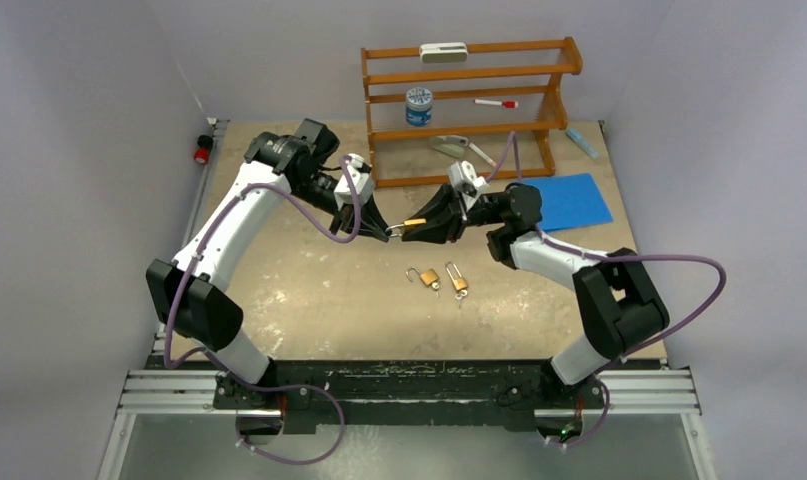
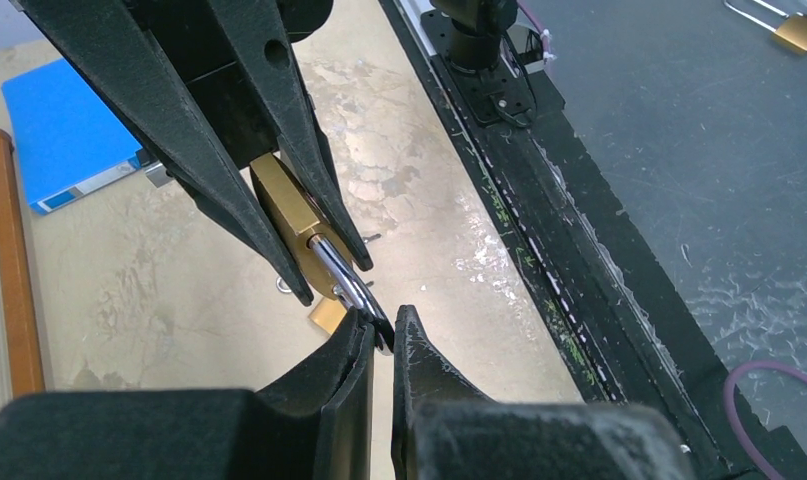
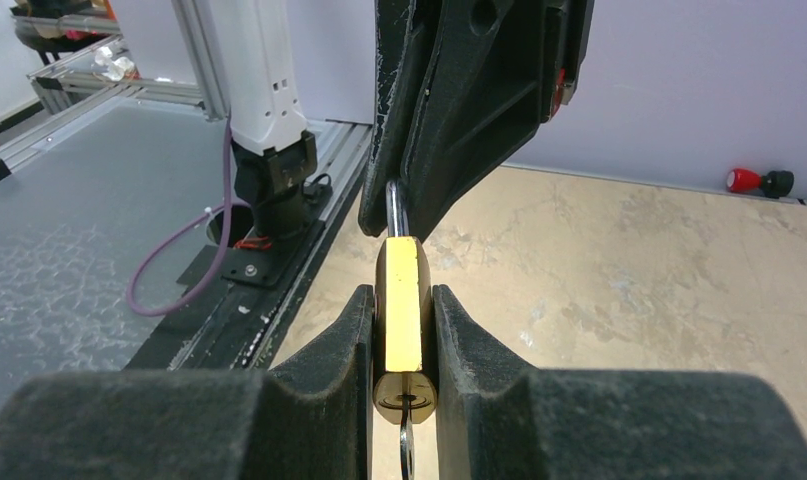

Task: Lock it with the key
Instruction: Lock the lock.

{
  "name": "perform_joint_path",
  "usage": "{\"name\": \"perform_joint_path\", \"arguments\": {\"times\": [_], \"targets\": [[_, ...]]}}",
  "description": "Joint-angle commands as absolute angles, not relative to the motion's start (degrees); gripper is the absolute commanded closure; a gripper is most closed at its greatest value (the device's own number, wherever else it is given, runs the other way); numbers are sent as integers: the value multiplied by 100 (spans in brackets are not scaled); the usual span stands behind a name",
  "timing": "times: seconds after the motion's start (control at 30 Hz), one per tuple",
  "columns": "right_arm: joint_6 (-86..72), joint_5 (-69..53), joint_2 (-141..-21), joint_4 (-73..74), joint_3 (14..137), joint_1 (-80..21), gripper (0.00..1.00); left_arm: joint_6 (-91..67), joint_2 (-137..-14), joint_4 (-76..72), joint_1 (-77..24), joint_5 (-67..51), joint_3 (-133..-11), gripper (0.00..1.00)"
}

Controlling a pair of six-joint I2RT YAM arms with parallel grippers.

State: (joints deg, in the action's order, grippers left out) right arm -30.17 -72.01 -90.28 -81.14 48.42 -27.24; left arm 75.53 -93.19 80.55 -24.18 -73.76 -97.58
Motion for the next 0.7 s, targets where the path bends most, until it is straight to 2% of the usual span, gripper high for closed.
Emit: {"name": "perform_joint_path", "arguments": {"times": [0.0,0.67], "targets": [[-3040,-6028,-9036,-8602,5367,-2945,100,7606,-9381,7961,-2912,-7989,-9839,100],[-3444,-5875,-9475,-9101,5782,-3498,100,8124,-10137,8419,-3164,-7989,-10521,100]]}}
